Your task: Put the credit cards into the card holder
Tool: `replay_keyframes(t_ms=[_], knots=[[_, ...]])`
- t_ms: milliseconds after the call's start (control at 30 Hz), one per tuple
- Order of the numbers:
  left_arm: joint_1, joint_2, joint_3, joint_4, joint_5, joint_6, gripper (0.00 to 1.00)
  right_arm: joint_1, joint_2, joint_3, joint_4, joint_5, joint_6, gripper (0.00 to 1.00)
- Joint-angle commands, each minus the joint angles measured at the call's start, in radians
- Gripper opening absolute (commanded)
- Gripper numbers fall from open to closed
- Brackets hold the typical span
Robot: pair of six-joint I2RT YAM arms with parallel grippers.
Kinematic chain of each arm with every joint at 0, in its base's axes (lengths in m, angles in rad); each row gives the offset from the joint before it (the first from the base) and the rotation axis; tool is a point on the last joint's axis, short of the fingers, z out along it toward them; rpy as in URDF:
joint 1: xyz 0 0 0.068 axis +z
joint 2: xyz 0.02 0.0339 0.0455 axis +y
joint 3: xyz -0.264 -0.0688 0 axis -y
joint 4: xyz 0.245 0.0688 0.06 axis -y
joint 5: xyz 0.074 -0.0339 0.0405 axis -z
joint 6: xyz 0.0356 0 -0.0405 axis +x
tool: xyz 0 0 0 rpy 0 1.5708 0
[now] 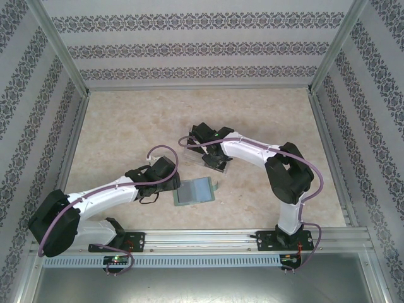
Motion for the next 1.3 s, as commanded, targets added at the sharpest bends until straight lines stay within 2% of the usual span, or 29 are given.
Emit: replay_keyframes(t_ms=[0, 500, 633, 733, 800, 967, 1267], knots=[[-0.013, 0.004, -0.003, 0.020, 0.005, 0.001, 0.78, 0.005, 0.026, 0.027, -0.017, 0.026, -0.014, 0.30], [-0.013, 0.001, -0.002, 0.020, 0.001, 0.001, 0.78, 0.015, 0.012, 0.020, -0.032, -0.029, -0.017, 0.05], [-0.013, 0.001, 0.000, 0.017, -0.001, 0.004, 0.78, 0.016, 0.008, 0.022, -0.040, -0.055, -0.017, 0.05], [-0.013, 0.001, 0.003, 0.014, -0.001, 0.005, 0.78, 0.016, 0.014, 0.028, -0.045, -0.071, -0.020, 0.14], [-0.013, 0.001, 0.004, 0.013, -0.002, 0.007, 0.78, 0.016, 0.022, 0.034, -0.051, -0.074, -0.020, 0.15], [-0.013, 0.003, 0.011, 0.012, -0.004, 0.009, 0.78, 0.021, 0.033, 0.047, -0.058, -0.086, -0.024, 0.12], [-0.013, 0.009, 0.024, 0.006, -0.007, 0.016, 0.78, 0.020, 0.035, 0.064, -0.070, -0.105, -0.028, 0.00]])
